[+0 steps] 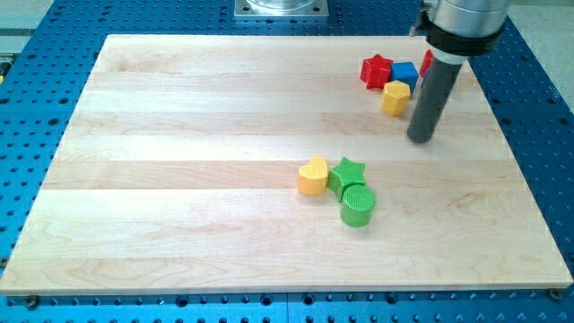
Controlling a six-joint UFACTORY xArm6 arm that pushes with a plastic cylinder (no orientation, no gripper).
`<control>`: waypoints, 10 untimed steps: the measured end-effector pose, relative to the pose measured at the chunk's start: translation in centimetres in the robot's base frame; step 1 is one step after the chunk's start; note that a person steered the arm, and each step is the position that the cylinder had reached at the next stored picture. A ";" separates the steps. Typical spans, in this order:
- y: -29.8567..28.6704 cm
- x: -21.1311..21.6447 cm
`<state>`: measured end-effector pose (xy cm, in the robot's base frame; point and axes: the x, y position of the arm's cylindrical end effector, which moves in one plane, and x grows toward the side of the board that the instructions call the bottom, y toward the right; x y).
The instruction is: Form a triangle with hexagon red star and blue cube
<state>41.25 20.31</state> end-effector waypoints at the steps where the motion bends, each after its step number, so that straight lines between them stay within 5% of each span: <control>1: -1.1 -4.1; 2: -9.2 -4.0; 4: -9.3 -10.5; 6: -8.0 -5.8; 10: -2.9 -7.4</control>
<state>33.84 17.40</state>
